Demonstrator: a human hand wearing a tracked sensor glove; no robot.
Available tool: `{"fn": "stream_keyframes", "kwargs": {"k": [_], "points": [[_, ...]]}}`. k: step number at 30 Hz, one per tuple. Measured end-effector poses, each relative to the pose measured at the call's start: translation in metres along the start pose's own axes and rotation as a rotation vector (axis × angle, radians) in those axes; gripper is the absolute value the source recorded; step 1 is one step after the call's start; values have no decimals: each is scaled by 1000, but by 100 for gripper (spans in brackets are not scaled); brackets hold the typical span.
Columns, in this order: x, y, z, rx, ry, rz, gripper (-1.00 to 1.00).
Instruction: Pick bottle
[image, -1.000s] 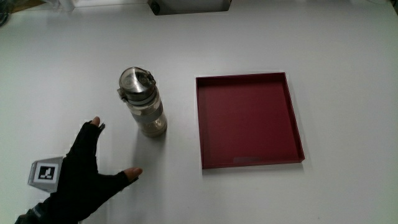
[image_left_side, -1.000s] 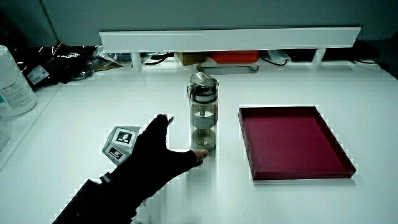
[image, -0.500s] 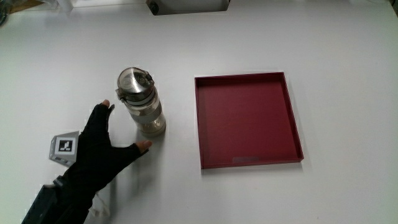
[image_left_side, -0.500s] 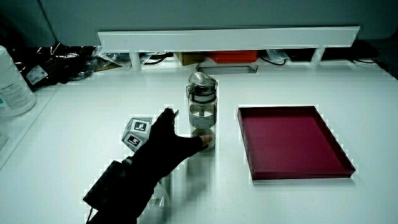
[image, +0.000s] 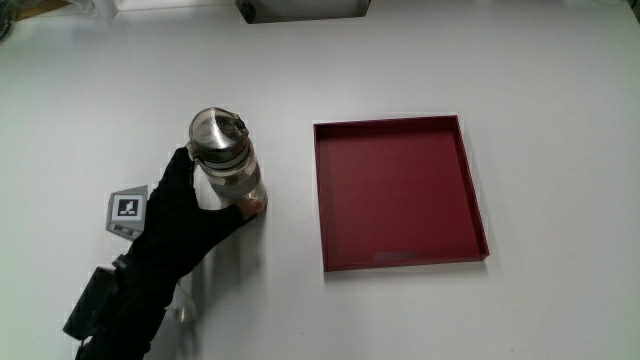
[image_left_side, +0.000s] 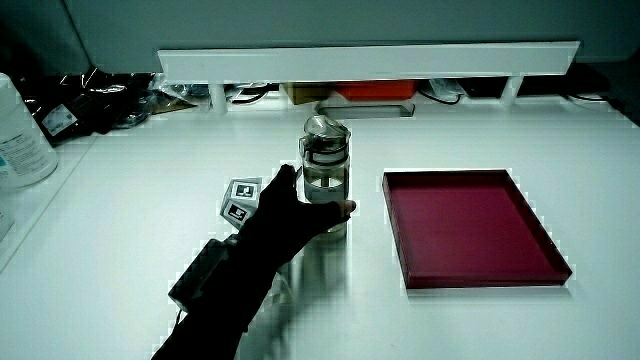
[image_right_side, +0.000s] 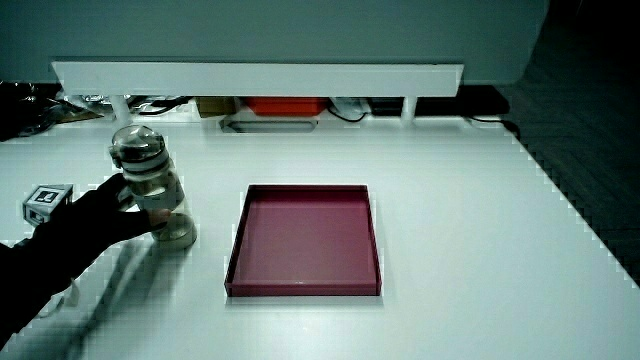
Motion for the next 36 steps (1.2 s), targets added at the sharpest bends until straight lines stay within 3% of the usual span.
{"fn": "stream_keyframes", "kwargs": {"k": [8, 12, 16, 17, 23, 25, 30, 36], "points": [[2, 7, -11, 21, -41, 3, 0], [5, 5, -12, 33, -51, 32, 0], [1, 6, -12, 55, -62, 2, 0], [2, 5, -12, 58, -59, 22, 0], [-3, 2, -9, 132, -88, -35, 33], [-2, -1, -9, 146, -104, -27, 44], [-7, -3, -9, 196, -86, -60, 72], [-6, -6, -9, 217, -69, -78, 100]]}}
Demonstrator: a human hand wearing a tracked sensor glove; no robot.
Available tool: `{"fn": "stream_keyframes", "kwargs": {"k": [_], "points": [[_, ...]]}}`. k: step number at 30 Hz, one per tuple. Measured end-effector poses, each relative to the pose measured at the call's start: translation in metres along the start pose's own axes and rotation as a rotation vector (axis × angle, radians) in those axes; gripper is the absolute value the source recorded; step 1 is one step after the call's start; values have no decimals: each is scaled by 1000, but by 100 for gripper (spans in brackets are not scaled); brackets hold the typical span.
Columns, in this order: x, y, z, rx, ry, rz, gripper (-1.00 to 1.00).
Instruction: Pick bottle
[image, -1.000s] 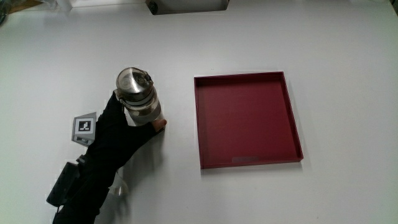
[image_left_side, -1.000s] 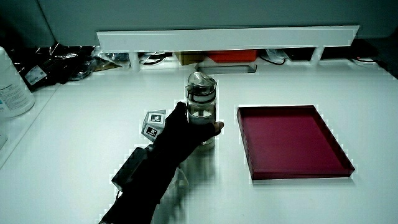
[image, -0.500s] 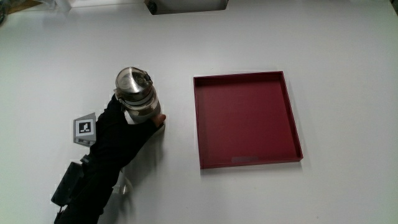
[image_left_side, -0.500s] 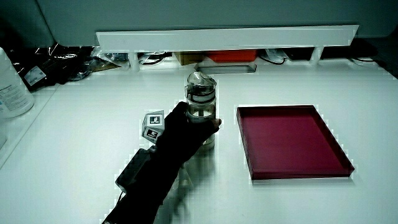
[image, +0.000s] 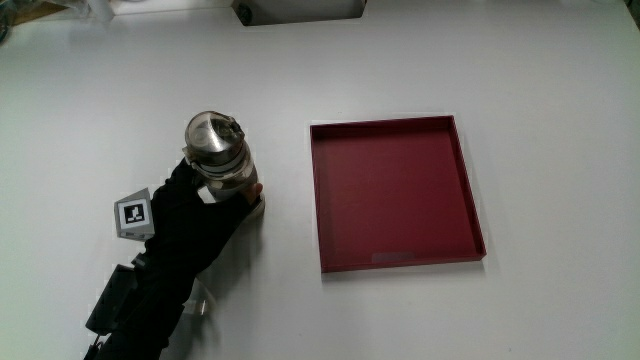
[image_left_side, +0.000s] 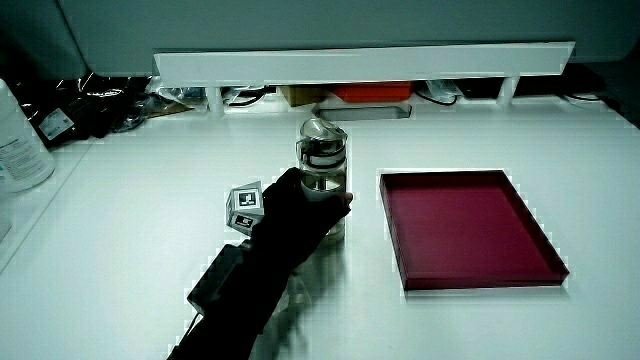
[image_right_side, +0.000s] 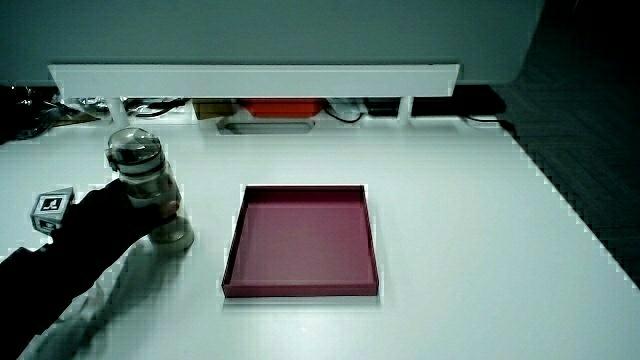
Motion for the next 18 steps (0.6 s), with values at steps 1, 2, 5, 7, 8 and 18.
{"fn": "stream_keyframes", "kwargs": {"k": [1, 2, 5, 7, 8, 18], "points": [[1, 0, 0, 1, 3, 14, 100], [0, 0, 0, 3, 0, -2, 100], [1, 0, 2, -1, -10, -3, 100], [3, 0, 4, -3, -2, -1, 100], [5, 1, 4, 4, 0, -22, 100], [47, 1, -3, -35, -28, -148, 100]]}}
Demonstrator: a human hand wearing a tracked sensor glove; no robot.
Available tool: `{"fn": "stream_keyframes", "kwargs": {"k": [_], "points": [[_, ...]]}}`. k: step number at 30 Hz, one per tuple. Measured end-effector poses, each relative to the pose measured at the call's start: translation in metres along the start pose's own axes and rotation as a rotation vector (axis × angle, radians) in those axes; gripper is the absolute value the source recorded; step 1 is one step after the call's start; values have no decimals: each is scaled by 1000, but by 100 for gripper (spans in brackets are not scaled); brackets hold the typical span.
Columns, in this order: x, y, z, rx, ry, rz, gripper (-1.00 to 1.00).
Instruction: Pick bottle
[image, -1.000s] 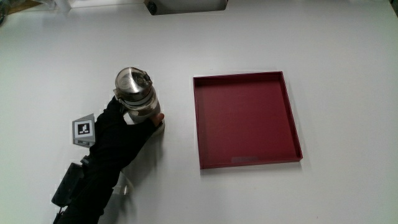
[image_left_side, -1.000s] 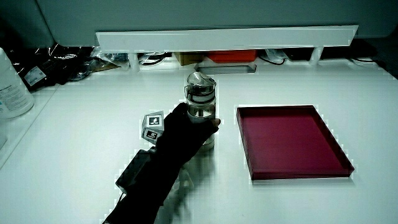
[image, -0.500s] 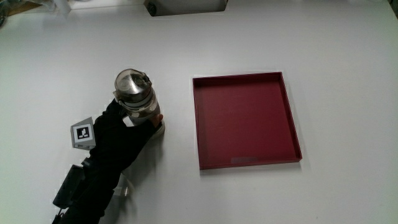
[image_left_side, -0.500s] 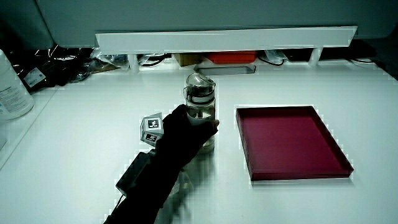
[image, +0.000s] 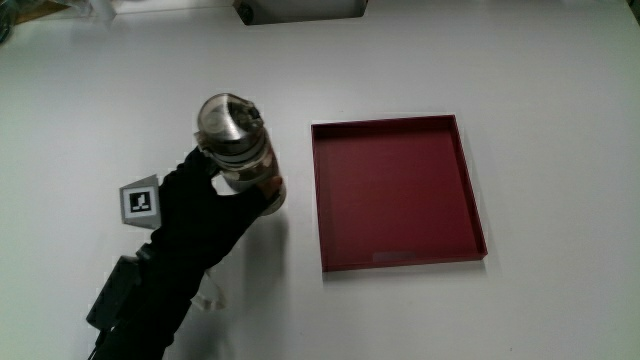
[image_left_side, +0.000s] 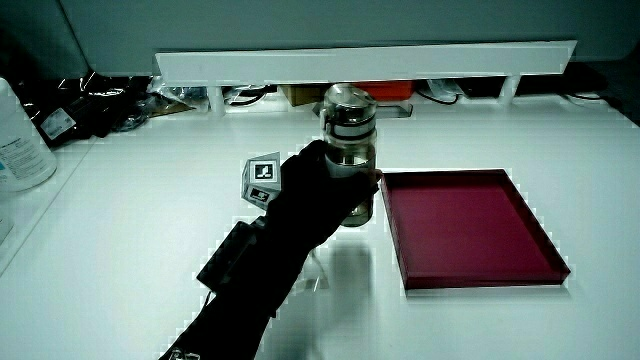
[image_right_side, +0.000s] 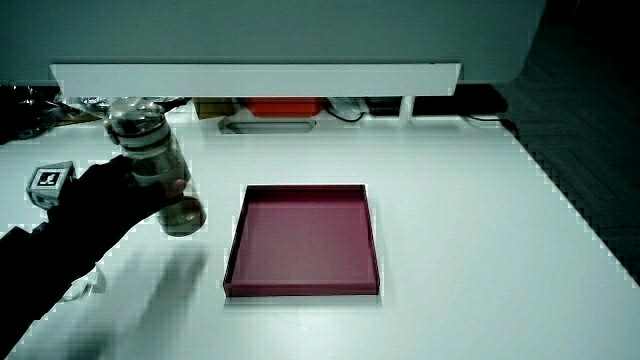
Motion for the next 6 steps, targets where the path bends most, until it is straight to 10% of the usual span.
{"fn": "stream_keyframes", "kwargs": {"k": [1, 6], "points": [[6, 1, -4, -20, -71, -19, 100], [32, 3, -20, -51, -40, -41, 100]]}}
